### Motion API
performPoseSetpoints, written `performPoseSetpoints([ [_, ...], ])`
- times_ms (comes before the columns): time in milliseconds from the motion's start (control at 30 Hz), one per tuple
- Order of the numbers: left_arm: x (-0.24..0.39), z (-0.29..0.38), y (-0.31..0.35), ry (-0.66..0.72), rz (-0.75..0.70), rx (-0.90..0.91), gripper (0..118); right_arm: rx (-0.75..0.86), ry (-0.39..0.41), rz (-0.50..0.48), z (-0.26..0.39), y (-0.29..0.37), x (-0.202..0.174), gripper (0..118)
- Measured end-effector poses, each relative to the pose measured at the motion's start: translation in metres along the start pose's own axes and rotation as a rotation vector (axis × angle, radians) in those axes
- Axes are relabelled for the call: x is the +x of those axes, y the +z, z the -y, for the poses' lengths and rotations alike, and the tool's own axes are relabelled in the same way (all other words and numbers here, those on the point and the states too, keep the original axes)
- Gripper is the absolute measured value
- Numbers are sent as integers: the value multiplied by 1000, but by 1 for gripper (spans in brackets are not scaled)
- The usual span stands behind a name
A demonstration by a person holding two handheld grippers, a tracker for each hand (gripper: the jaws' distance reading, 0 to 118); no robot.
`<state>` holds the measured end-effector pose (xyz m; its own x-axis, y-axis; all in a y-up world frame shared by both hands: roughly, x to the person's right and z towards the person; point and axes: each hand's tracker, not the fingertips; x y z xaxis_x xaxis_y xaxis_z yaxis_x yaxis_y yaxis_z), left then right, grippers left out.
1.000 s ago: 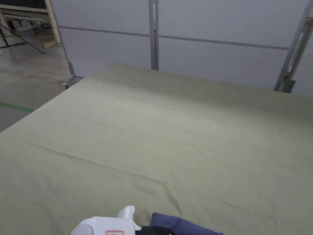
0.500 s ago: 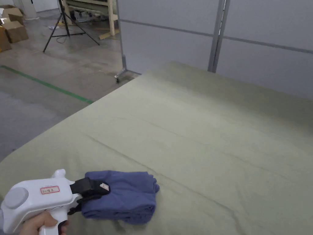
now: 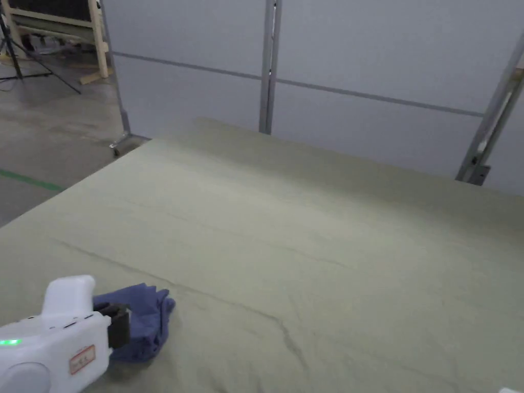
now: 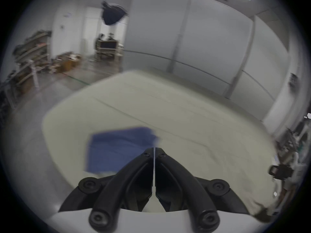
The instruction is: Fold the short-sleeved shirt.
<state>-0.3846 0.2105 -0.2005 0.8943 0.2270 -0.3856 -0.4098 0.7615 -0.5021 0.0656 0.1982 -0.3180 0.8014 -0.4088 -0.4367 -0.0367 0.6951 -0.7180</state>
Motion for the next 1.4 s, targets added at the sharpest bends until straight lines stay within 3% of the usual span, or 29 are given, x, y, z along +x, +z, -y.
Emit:
performPoseSetpoints([
  [167,141,42,-7,-120,196,-47,3,107,-2,93,5,75,34,2],
  [267,214,55,11,-203,300,15,3,207,74,212,0,123,51,2],
  [433,297,40,65,-364,322,267,3,498,203,413,-12,196,56,2],
  [533,323,20,95,-411,277,469,3,653,258,476,-18,222,41,2],
  [733,338,9,129,-370,209,731,3,943,337,566,-26,237,10,2],
  [833,333,20,131,-379,179,790,3,1002,368,606,-21,229,2,2],
  [1400,320,23,134,-417,169,794,3,957,405,589,-26,209,3,2],
])
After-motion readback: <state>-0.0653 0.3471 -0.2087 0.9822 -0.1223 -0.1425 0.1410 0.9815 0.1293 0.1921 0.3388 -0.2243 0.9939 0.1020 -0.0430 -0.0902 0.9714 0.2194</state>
